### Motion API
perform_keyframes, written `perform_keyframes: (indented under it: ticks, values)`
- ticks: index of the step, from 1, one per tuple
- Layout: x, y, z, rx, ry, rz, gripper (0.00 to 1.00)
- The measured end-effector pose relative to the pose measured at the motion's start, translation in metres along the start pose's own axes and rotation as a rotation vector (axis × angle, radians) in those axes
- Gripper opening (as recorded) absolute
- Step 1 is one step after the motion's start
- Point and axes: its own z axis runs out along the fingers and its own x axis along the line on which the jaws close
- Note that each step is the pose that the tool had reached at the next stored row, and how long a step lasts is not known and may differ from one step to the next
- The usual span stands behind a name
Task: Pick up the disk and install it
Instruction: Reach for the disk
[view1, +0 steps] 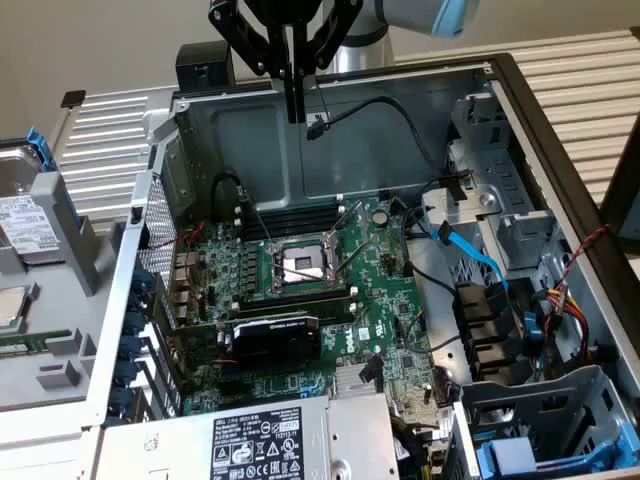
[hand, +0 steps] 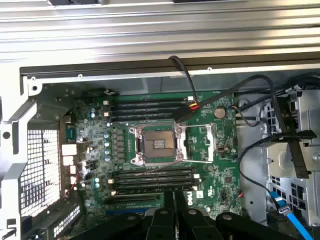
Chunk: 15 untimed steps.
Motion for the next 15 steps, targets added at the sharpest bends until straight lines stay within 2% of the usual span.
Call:
perform_keyframes:
  ticks: [12, 15]
  values:
    - [0.0, 0.0, 0.0, 0.0, -0.0001, 0.0, 0.15]
    - [0.003, -0.0002, -0.0001, 0.0001, 0.0, 0.0, 0.15]
